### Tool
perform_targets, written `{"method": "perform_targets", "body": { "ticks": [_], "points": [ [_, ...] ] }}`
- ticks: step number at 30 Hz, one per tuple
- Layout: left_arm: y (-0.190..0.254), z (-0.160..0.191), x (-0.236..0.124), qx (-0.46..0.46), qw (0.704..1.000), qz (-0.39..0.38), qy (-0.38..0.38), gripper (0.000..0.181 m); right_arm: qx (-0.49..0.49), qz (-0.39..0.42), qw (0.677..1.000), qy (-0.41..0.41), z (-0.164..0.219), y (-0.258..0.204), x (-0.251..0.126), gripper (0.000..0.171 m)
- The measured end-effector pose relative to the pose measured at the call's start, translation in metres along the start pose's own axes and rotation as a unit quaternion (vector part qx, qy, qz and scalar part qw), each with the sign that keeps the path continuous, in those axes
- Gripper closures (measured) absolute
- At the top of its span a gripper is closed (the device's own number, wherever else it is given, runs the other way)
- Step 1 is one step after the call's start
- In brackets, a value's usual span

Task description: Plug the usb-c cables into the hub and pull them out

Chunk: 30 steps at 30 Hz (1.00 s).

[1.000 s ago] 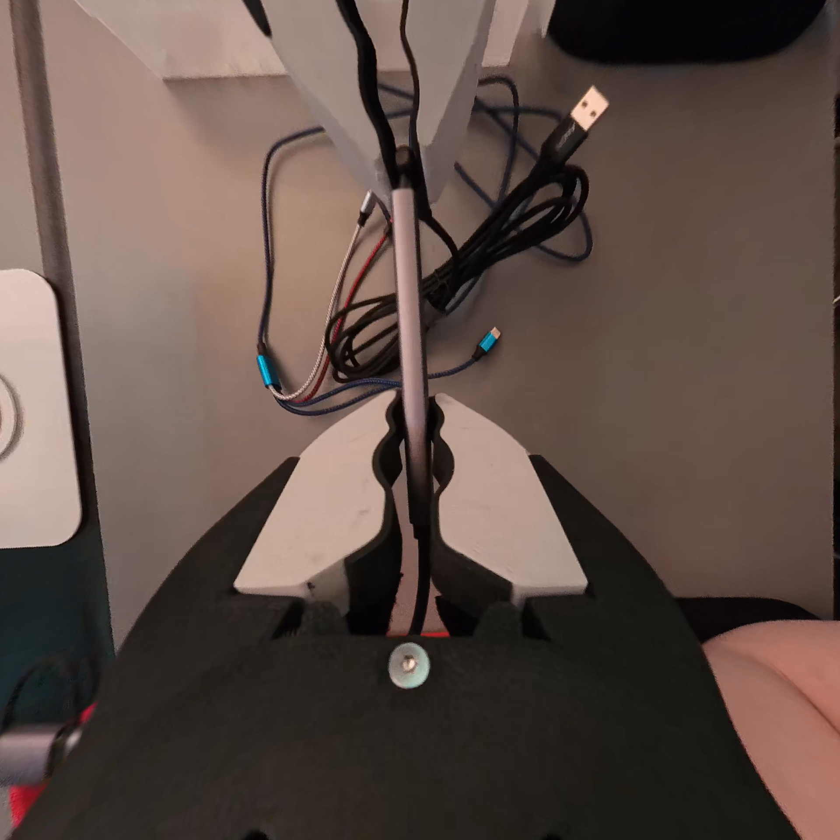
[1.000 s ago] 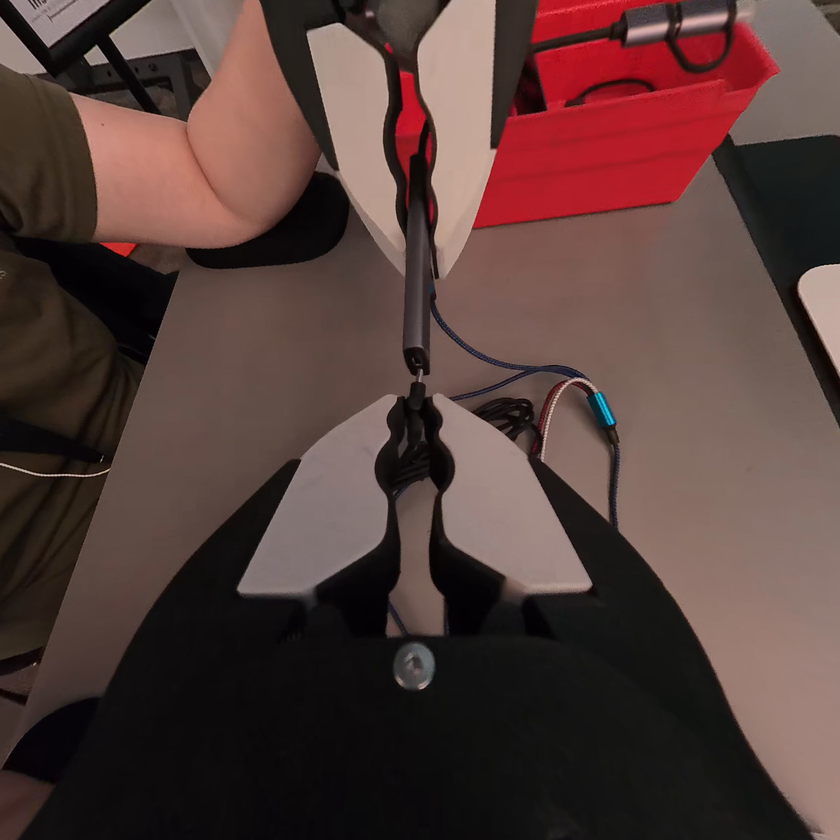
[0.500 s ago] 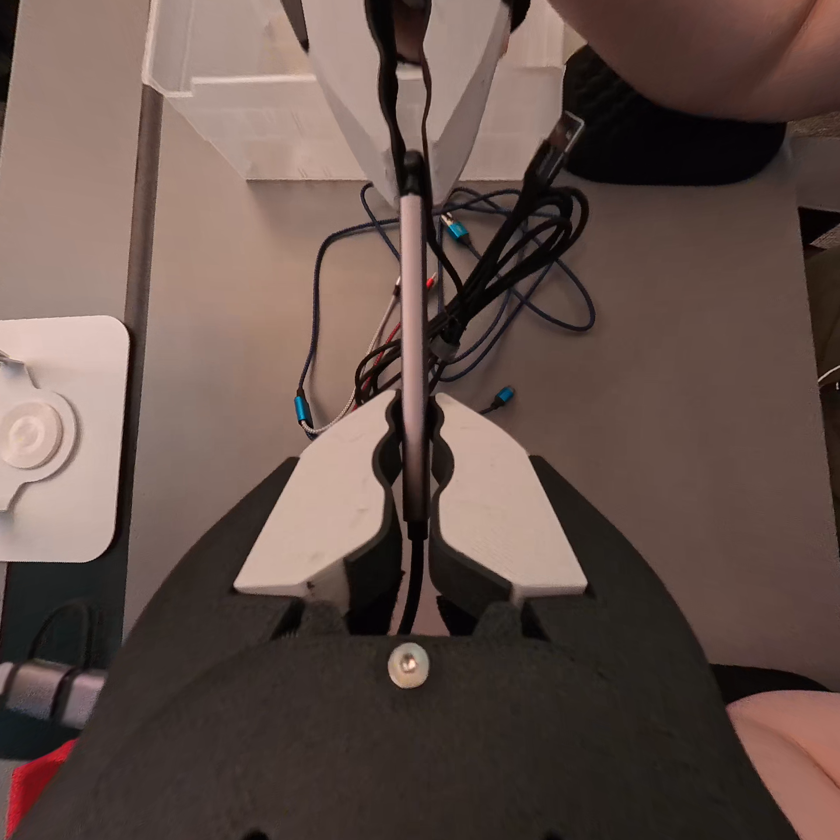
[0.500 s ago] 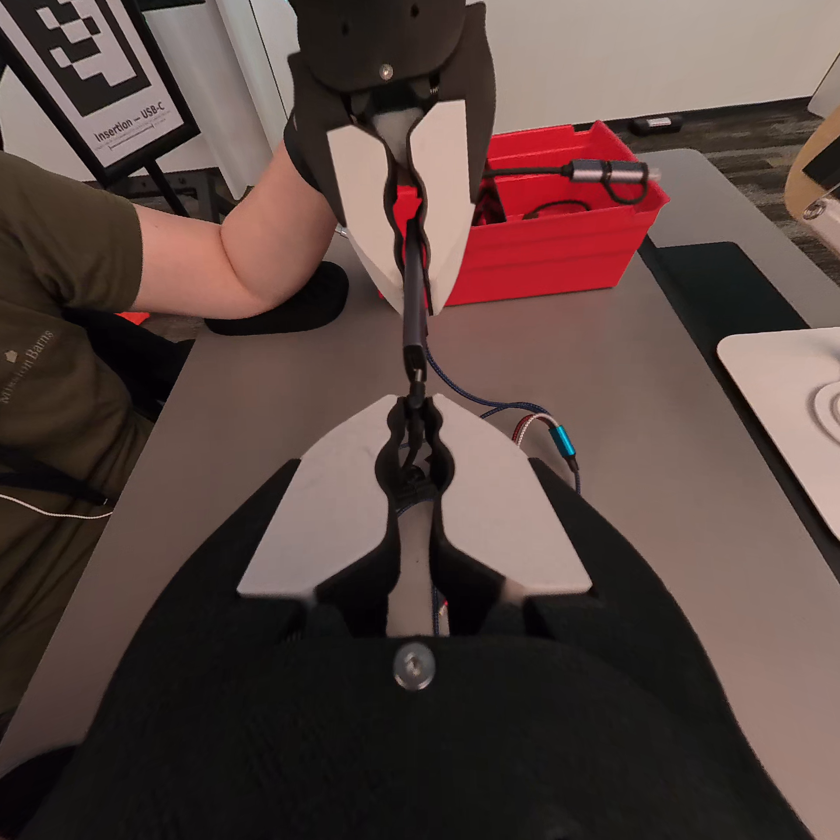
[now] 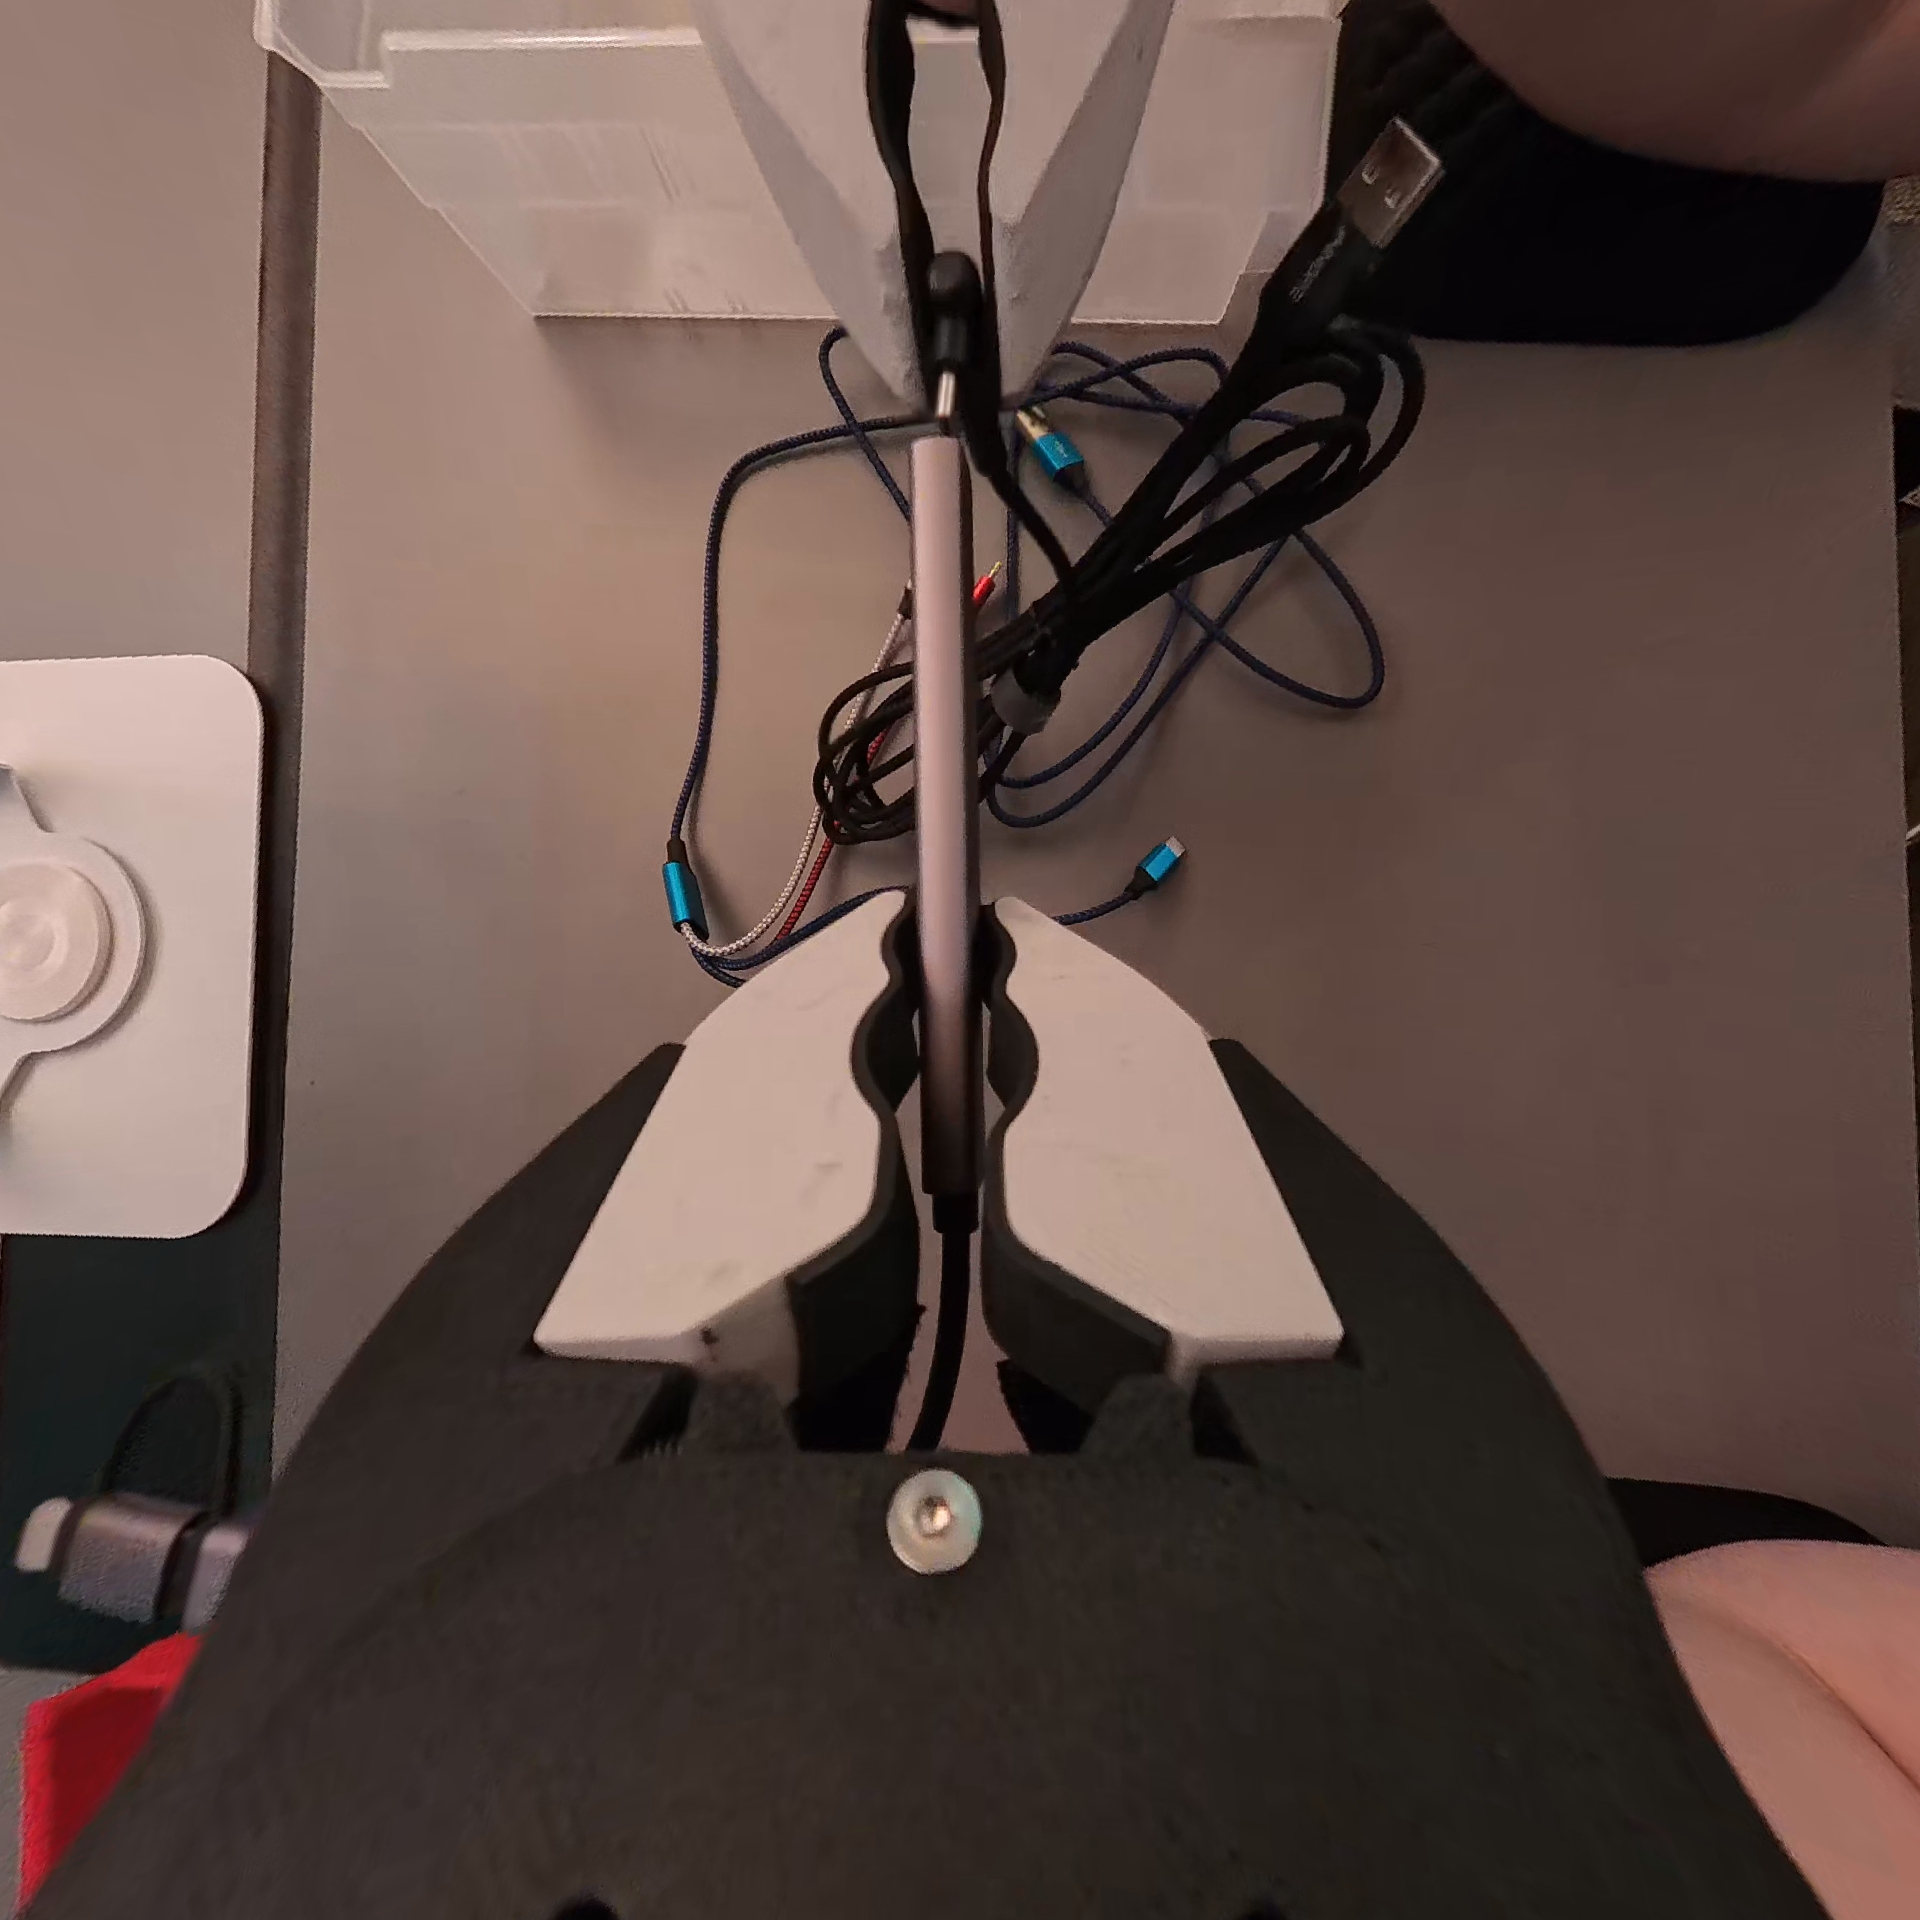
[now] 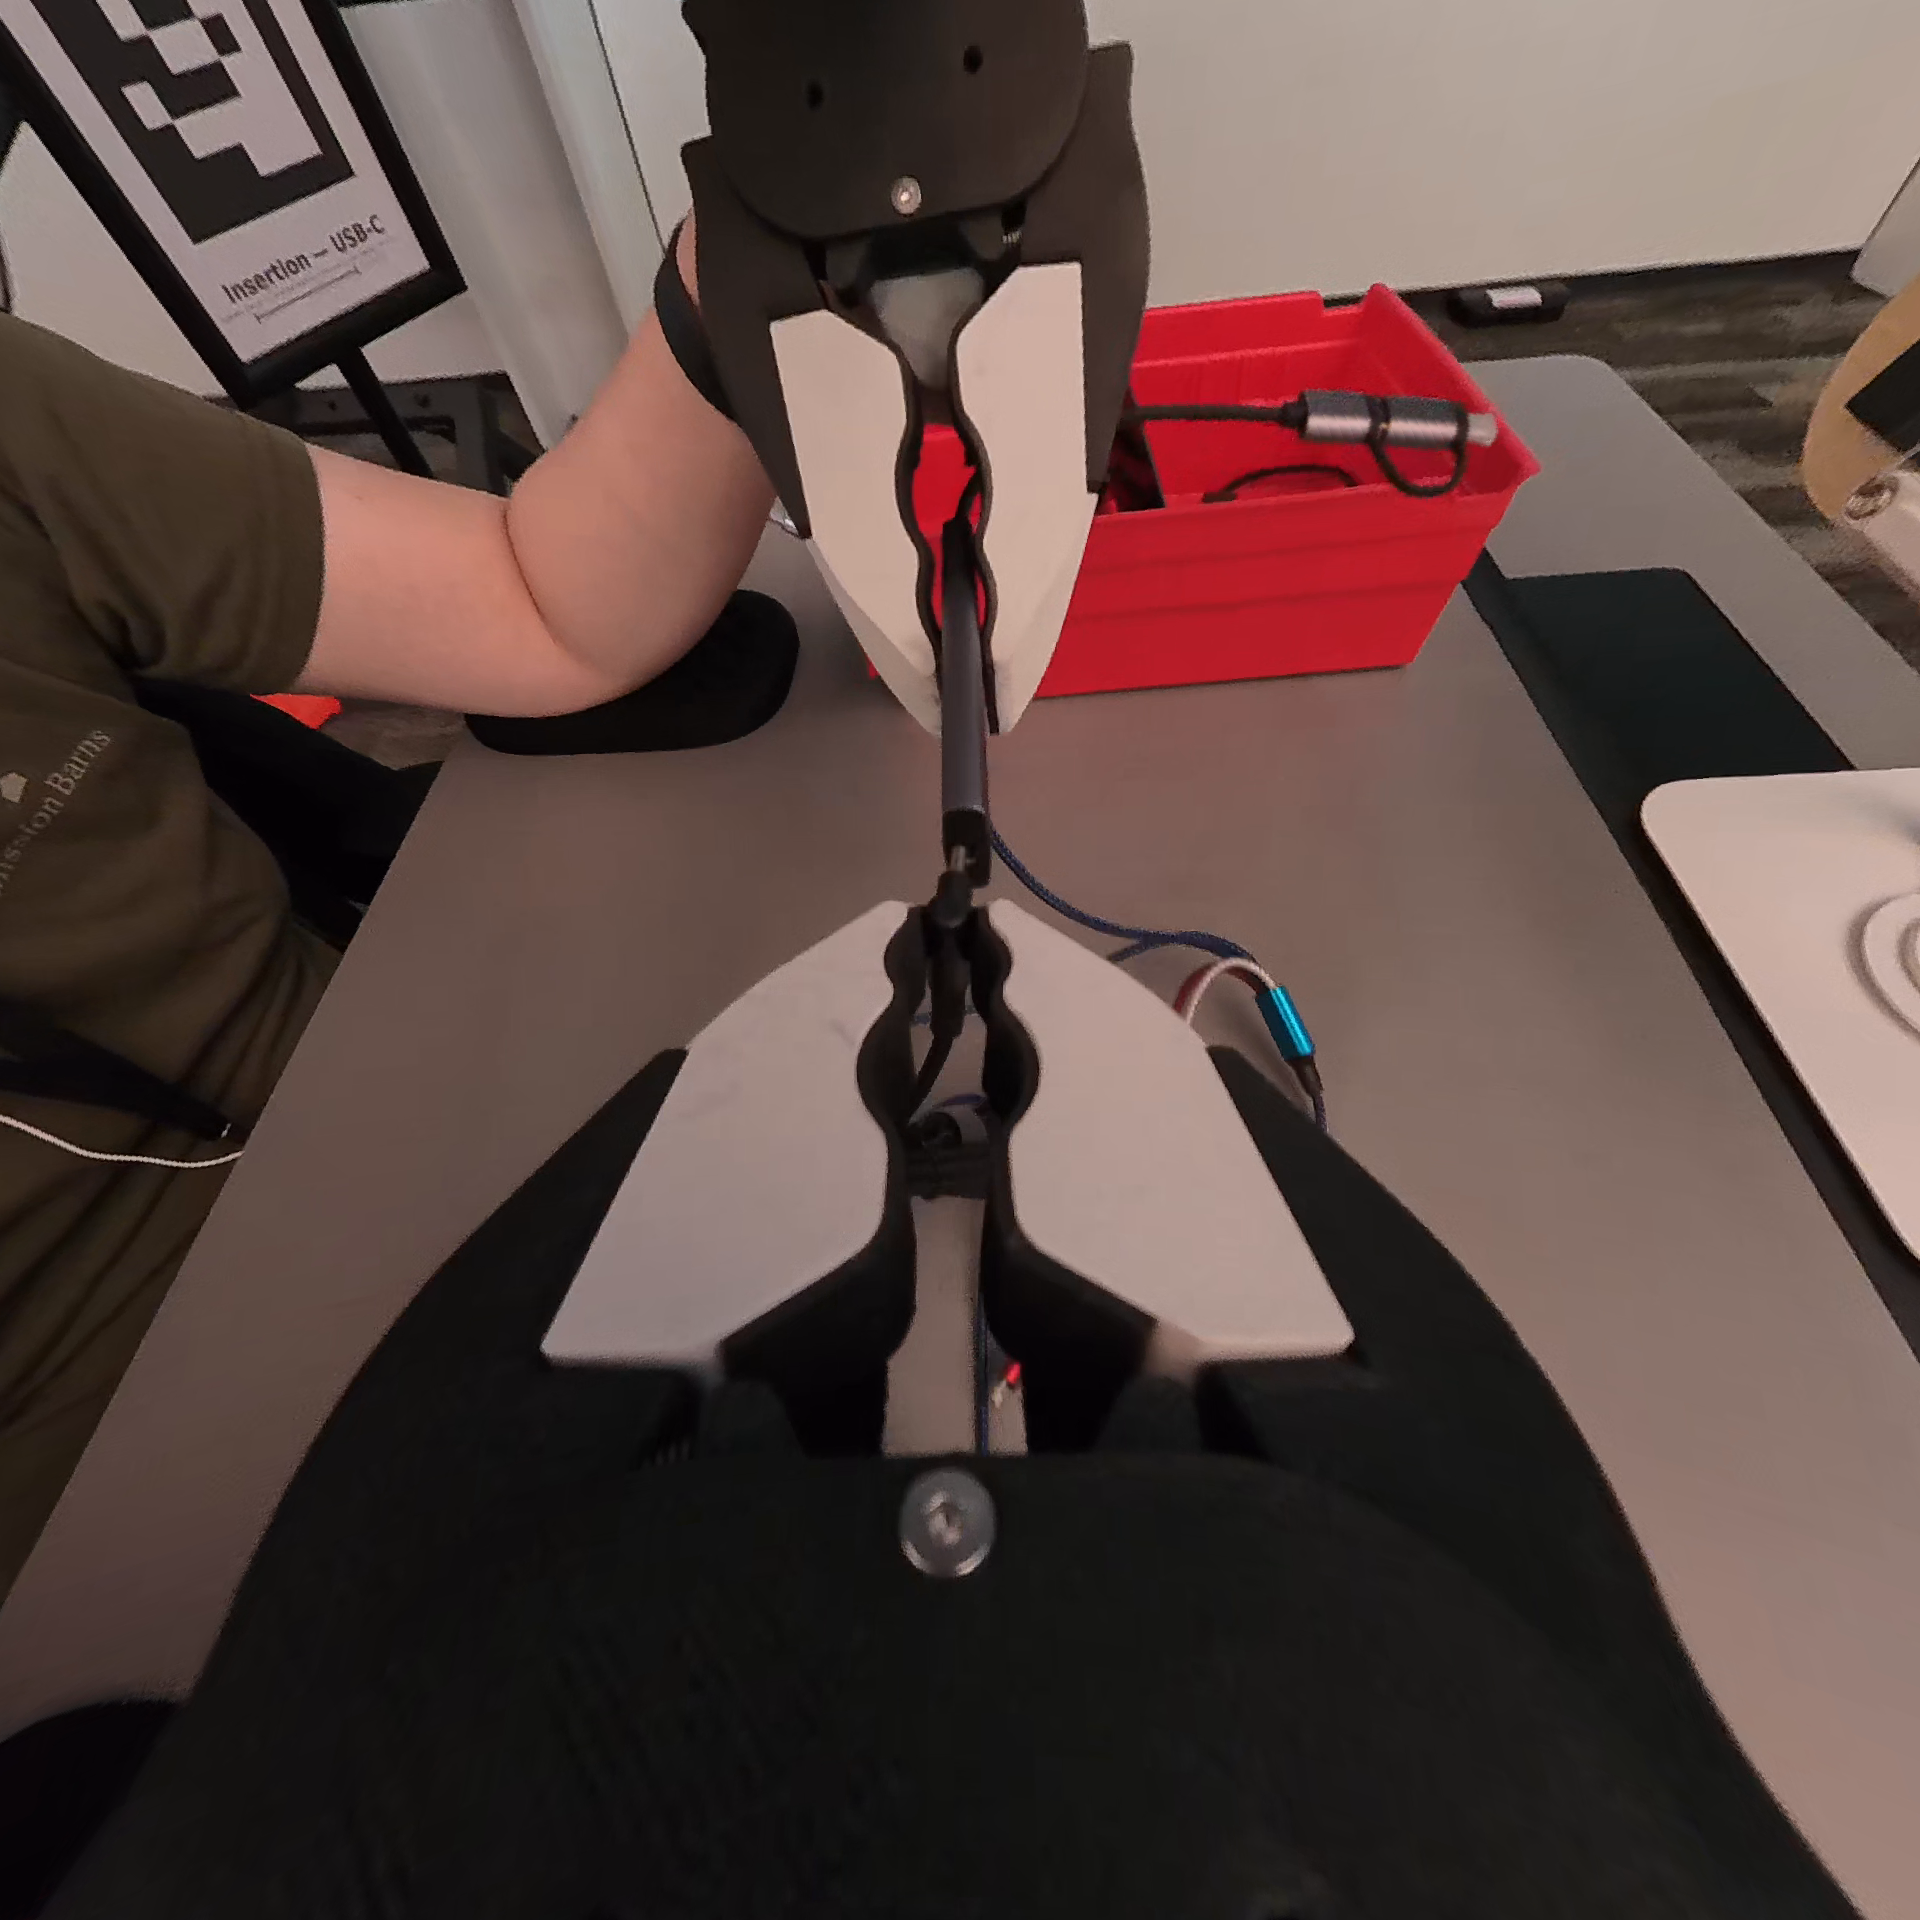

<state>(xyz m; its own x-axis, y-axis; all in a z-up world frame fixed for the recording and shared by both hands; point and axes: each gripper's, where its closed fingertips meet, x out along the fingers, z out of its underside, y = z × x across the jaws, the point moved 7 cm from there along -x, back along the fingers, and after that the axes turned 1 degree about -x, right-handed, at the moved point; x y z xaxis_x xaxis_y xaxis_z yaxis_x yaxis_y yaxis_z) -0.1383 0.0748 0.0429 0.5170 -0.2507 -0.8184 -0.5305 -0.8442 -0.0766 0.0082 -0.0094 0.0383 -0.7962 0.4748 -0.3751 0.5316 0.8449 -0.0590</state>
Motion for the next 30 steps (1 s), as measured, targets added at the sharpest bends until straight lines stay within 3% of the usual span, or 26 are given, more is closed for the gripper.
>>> {"method": "perform_targets", "body": {
  "ticks": [15, 30],
  "points": [
    [-0.006, 0.005, -0.003, -0.013, 1.000, -0.010, -0.002, 0.174, 0.023, -0.003, 0.996, 0.081, -0.001, 0.011, 0.012, 0.162],
    [0.000, 0.006, -0.002, 0.010, 1.000, -0.002, -0.014, 0.174, 0.063, -0.042, 0.997, 0.017, 0.006, 0.006, 0.015, 0.162]
  ]
}}
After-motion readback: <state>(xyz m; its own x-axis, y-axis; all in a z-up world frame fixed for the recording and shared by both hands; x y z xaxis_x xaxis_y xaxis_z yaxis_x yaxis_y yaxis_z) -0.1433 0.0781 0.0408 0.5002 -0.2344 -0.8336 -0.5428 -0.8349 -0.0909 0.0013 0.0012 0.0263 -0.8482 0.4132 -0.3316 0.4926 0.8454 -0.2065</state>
